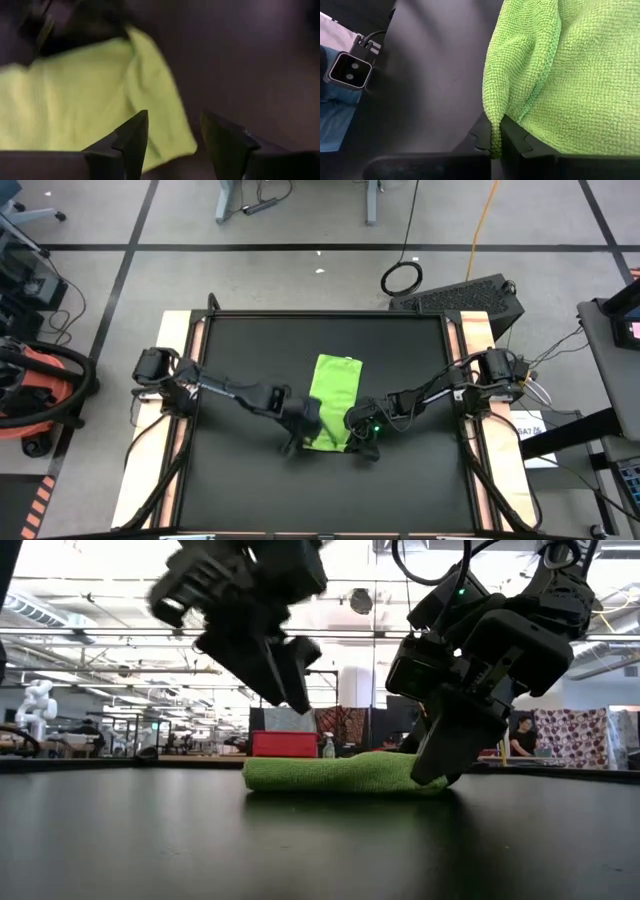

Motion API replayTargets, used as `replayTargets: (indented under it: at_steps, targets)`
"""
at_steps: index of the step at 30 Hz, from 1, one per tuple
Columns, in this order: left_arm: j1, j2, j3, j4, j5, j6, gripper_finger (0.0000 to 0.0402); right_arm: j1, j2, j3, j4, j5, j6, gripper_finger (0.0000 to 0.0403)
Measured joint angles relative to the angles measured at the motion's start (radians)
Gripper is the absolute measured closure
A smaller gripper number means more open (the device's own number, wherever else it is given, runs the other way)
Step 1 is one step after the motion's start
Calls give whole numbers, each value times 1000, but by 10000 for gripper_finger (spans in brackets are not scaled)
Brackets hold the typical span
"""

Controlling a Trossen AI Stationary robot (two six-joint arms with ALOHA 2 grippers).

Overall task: Roll towel
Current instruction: Roll the green microfiber cloth

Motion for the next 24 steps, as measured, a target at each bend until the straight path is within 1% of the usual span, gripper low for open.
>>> replayTargets:
  at_steps: [3, 6, 8, 12, 16, 18, 21, 24]
  targets:
    - [-67, 6, 0, 11, -94, 37, 231, -1, 0, 0, 1, -10, 4, 403]
    - [-98, 5, 0, 35, -166, 39, 243, -1, 0, 0, 1, -12, 6, 403]
    - [-105, 4, -13, 58, -173, 35, 248, -2, 0, 0, 4, -12, 15, 403]
    - [-110, 4, -83, 109, -203, 17, 249, -2, 0, 0, 5, -13, 24, 403]
    - [-118, 4, -142, 166, -169, -22, 249, -2, 0, 0, 6, -13, 34, 403]
    - [-130, 4, -163, 187, -171, -25, 249, -2, 0, 0, 7, -13, 36, 403]
    - [-141, 4, -195, 266, -174, -21, 249, -2, 0, 0, 8, -13, 42, 403]
    - [-147, 4, -228, 285, -249, -27, 249, -2, 0, 0, 8, -14, 45, 403]
